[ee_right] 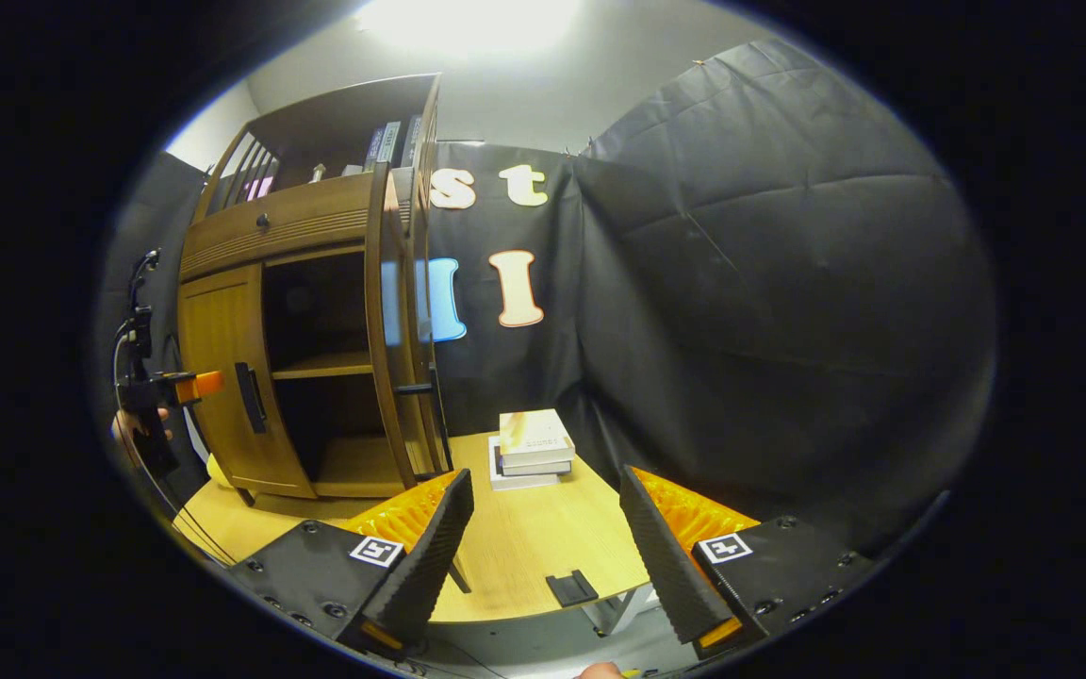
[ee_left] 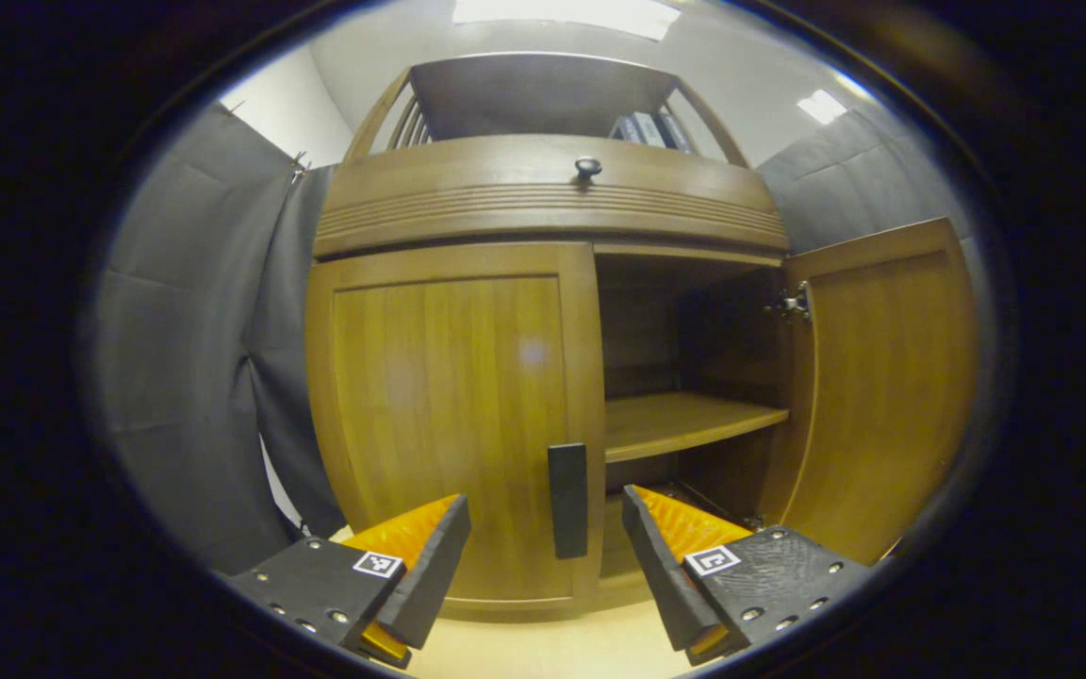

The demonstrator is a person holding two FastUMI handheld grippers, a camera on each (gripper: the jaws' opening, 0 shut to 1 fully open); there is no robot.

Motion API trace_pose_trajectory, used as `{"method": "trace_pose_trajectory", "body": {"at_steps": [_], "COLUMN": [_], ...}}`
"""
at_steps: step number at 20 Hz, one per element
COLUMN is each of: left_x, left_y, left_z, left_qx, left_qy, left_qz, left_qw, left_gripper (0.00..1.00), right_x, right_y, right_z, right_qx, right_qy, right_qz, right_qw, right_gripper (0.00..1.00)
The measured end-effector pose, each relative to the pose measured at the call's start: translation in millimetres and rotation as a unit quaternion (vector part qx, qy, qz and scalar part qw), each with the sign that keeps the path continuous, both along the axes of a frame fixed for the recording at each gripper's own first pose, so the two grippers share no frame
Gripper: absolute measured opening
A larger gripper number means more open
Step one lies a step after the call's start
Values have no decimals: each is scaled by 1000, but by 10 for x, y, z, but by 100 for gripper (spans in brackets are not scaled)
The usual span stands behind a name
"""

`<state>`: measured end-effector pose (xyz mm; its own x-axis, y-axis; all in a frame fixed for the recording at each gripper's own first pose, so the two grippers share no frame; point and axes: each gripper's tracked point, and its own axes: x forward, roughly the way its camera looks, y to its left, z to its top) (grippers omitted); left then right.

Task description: Open the right door of the double-door shoe cabinet with the right hand, and open the left door with the left hand.

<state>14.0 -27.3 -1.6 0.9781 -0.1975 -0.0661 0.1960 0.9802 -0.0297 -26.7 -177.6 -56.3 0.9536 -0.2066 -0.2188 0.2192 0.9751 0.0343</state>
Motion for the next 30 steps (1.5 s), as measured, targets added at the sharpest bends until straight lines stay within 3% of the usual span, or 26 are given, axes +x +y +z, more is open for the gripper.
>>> {"method": "trace_pose_trajectory", "body": {"at_steps": [7, 8, 14, 16, 17, 23, 25, 26, 28, 30], "left_x": [71, 86, 114, 137, 147, 141, 107, 78, -15, -156], "left_y": [25, 40, 17, -5, -118, -129, -117, -113, -88, -44], "left_z": [-86, -90, -93, -121, -127, -103, -110, -104, -79, -58], "left_qx": [5, 2, -12, -8, -23, -6, -6, -4, -8, -9], "left_qy": [29, 34, 61, 65, 65, 65, 68, 67, 62, 55], "left_qz": [9, 13, 15, 15, -6, 18, 26, 26, 24, 21], "left_qw": [1000, 999, 998, 998, 998, 998, 997, 997, 998, 998], "left_gripper": [93, 90, 71, 71, 71, 25, 17, 18, 12, 15], "right_x": [-144, -155, -178, -174, -170, -161, -139, -134, -106, -76], "right_y": [-35, -32, 59, 91, 105, 135, 138, 154, 193, 238], "right_z": [-60, -84, -203, -233, -238, -237, -239, -233, -226, -252], "right_qx": [1, 0, 0, 1, 1, 1, 5, 8, 10, 8], "right_qy": [17, 20, 36, 40, 41, 42, 41, 38, 34, 35], "right_qz": [-14, -15, -8, -3, -1, 8, 10, 12, 19, 30], "right_qw": [1000, 1000, 999, 999, 999, 999, 999, 999, 999, 999], "right_gripper": [93, 98, 98, 98, 98, 92, 92, 92, 92, 98]}}
